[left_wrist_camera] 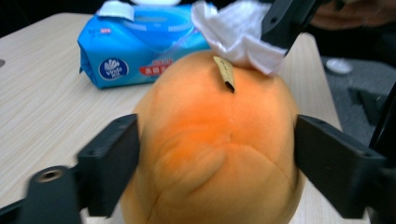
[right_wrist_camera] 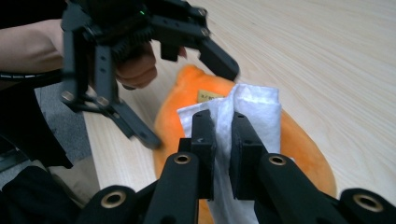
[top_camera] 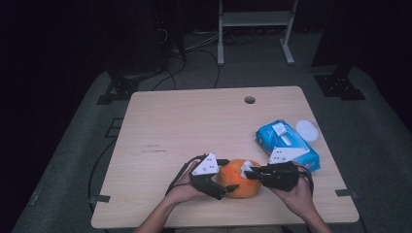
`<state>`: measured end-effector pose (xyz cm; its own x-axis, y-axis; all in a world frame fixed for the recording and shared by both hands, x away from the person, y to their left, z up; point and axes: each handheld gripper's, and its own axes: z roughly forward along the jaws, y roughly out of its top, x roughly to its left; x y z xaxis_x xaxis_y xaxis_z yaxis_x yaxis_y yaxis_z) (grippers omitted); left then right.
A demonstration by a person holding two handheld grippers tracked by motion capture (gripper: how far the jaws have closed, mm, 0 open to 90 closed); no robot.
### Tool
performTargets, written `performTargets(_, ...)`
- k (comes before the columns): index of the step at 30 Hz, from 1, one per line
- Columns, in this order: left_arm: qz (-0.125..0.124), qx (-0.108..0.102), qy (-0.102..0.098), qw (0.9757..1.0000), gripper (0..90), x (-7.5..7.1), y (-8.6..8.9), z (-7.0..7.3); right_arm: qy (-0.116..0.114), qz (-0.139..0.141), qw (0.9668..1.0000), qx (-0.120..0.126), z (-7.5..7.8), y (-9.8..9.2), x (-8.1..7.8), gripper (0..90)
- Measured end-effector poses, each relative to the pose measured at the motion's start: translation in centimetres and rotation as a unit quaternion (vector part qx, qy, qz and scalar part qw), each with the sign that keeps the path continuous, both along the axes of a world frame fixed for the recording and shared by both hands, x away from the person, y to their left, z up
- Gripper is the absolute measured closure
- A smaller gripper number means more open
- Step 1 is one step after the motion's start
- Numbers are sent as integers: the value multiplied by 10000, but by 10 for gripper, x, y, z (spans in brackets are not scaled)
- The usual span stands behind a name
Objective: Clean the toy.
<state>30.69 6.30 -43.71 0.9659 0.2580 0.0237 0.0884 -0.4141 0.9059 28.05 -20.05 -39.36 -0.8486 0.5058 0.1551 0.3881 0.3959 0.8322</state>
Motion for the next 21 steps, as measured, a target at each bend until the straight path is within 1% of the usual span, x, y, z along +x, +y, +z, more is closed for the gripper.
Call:
performTargets(3, -74, 59, 58, 9999, 67, 4, 2, -10, 50, -100, 9999, 57, -2, -10, 4, 813)
performTargets(4, -99, 98, 57, 9999, 59, 6, 2, -14, 90, -138, 9998, 83, -3, -13, 5, 813)
performTargets(6, -100, 106, 68, 9999, 40, 6, -2, -20, 136, -167, 9997, 145, -5, -17, 7, 812)
performTargets(8, -105, 143, 72, 9998, 52, 6, -5, -21, 134, -171, 9996, 157, -5, -16, 7, 812)
performTargets(10, -64, 182, 69, 9998, 164, 5, -3, -16, 95, -178, 9997, 137, -4, -13, 5, 812)
performTargets(11, -51, 149, 86, 9998, 221, 4, -1, -11, 54, -188, 9997, 157, -3, -13, 5, 812)
performTargets(12, -68, 125, 104, 9998, 252, 3, 1, -6, 53, -195, 9996, 217, -1, -13, 5, 812)
performTargets(14, -137, -66, 206, 9997, 274, 0, 5, 8, 45, -245, 9991, 346, 2, -16, 4, 813)
performTargets(15, -163, -132, 189, 9996, 276, -2, 7, 16, 47, -259, 9989, 391, 4, -17, 4, 813)
performTargets(16, -186, -116, 116, 9997, 276, -5, 9, 24, 78, -246, 9984, 504, 3, -18, 5, 814)
performTargets(17, -210, -84, 57, 9997, 276, -7, 11, 31, 134, -235, 9979, 590, 3, -19, 5, 814)
performTargets(18, -211, -44, -5, 9998, 276, -9, 12, 36, 160, -218, 9978, 611, 1, -19, 6, 814)
performTargets(19, -191, 48, -37, 9998, 276, -11, 13, 39, 226, -216, 9979, 571, -1, -17, 7, 814)
performTargets(20, -149, 215, -64, 9996, 275, -11, 13, 40, 272, -210, 9982, 495, -5, -14, 9, 813)
performTargets(21, -86, 376, -58, 9992, 274, -10, 12, 38, 342, -193, 9986, 352, -10, -11, 10, 813)
